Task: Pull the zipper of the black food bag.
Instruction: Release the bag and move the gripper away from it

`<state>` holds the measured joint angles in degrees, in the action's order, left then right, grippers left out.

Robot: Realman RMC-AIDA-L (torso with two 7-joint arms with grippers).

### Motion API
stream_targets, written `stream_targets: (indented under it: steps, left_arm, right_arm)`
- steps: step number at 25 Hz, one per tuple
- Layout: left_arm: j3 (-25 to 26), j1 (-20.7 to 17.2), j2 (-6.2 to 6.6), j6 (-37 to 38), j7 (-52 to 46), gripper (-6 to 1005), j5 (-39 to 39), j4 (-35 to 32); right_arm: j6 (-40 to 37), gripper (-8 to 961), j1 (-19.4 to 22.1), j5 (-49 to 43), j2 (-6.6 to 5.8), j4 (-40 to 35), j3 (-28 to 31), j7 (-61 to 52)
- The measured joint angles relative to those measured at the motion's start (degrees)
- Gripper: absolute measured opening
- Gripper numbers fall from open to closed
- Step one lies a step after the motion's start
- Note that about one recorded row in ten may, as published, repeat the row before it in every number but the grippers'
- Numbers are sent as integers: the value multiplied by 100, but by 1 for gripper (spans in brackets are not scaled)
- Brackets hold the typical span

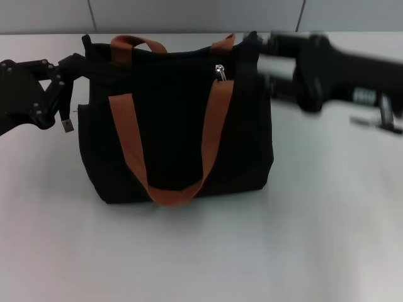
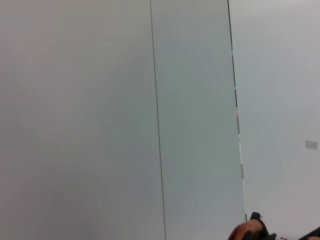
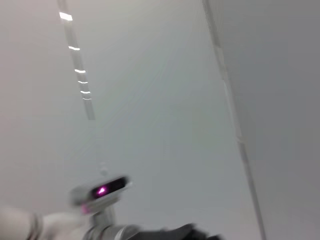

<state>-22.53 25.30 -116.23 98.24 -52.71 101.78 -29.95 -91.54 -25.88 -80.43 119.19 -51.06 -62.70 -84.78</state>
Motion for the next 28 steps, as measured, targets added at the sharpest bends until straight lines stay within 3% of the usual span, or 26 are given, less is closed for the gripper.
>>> stream_targets:
  steps: [1,4,8,12,16,20,26,28]
  left_arm:
    - [-4,-8,0,5,-72,77,5,0]
    - [-9,-15,21,-1,-209,78,15,1]
    - [-22,-22,45,-43,-387,79,27,-6]
    - [-54,-35,60,-9,-455,81,72,-25]
    - [-440,-43,120,46,-785,82,121,-152]
    - [-482,-80,176,49,-1297,83,214,-517]
    - [-427,-67,518,698,-2008,330,204,-694]
    - [-417,-56,521,924,-1984,398,200,-702]
  right_arm:
    - [-472,456,-2,-54,-38,563,69,829]
    - [-895,515,23,-323,-78,1060,76,1672]
    - [-1009,595,284,-984,-89,1711,101,2779]
    - [-923,674,383,-1069,-92,2037,103,3157]
    - [-838,685,415,-1072,-93,2114,89,3192]
    - [-781,684,406,-1072,-84,2125,60,3192]
    - [-503,685,365,-1085,-35,2204,28,3221]
    - [-433,685,326,-1140,-21,2274,21,3233]
